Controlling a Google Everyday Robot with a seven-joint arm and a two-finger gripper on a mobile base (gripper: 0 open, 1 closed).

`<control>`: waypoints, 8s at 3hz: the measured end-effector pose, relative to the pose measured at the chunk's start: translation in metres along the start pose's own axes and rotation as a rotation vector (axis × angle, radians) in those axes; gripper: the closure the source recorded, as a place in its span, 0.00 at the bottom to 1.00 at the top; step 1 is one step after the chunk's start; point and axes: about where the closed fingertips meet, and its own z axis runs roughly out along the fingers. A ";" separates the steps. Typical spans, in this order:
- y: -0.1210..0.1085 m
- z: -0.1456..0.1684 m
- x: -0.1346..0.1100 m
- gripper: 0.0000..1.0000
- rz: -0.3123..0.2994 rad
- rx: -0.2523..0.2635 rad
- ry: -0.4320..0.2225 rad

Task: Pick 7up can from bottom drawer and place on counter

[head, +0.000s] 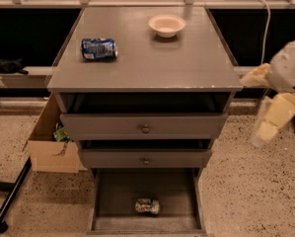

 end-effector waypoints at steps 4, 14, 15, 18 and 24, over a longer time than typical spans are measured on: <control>0.049 0.001 0.086 0.00 0.139 -0.053 -0.095; 0.115 0.218 -0.002 0.00 -0.015 -0.363 -0.105; 0.113 0.243 0.001 0.00 0.025 -0.400 -0.183; 0.126 0.336 0.039 0.00 0.176 -0.457 0.190; 0.143 0.368 0.046 0.00 0.225 -0.388 0.033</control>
Offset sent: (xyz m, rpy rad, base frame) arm -0.1234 -0.1331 0.0009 0.1347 0.0612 -0.1636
